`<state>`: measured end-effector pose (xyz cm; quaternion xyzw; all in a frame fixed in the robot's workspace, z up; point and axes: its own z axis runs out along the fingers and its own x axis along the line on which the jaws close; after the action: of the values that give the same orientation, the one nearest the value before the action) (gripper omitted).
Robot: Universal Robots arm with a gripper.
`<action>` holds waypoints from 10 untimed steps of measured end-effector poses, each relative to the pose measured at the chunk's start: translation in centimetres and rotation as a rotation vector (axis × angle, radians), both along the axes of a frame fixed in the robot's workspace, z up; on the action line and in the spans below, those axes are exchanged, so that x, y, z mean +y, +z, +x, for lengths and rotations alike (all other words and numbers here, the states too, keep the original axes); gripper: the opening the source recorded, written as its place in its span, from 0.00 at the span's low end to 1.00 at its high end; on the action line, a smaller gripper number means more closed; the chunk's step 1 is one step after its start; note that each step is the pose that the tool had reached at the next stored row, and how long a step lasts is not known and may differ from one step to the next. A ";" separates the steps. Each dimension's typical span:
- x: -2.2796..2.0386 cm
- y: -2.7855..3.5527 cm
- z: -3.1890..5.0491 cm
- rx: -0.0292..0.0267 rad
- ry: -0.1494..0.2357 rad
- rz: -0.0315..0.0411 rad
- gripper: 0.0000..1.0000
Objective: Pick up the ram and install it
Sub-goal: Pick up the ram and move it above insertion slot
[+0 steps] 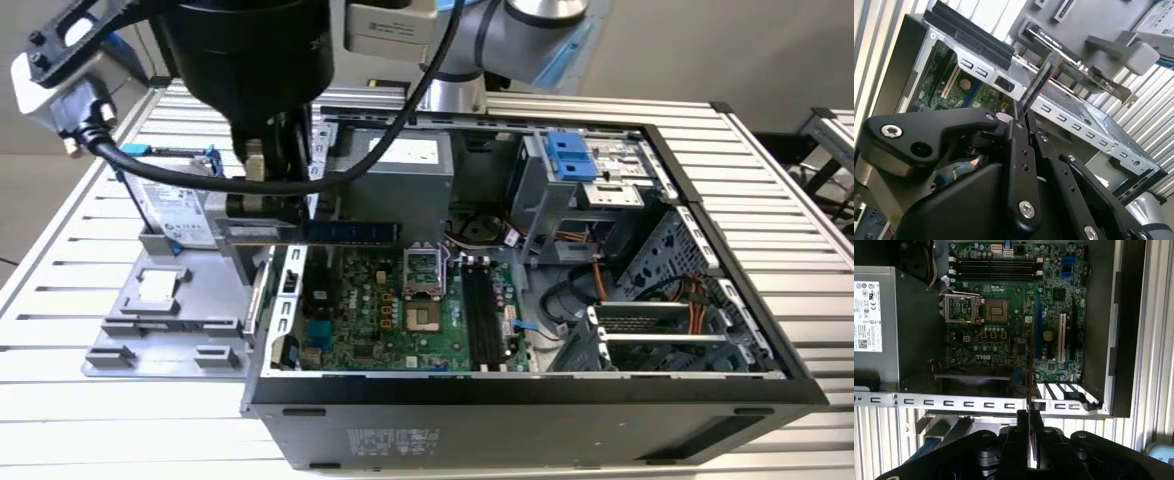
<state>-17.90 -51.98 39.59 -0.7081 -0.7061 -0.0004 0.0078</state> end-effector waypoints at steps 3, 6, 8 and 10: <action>0.00 0.00 1.42 0.0002 0.000 0.0000 0.00; 0.00 0.00 2.75 0.0003 0.000 0.0000 0.00; 0.00 0.00 3.65 0.0004 0.000 0.0000 0.00; 0.00 0.00 4.57 0.0005 0.000 0.0000 0.00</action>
<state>-13.33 -51.98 39.59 -0.7081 -0.7061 -0.0002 0.0080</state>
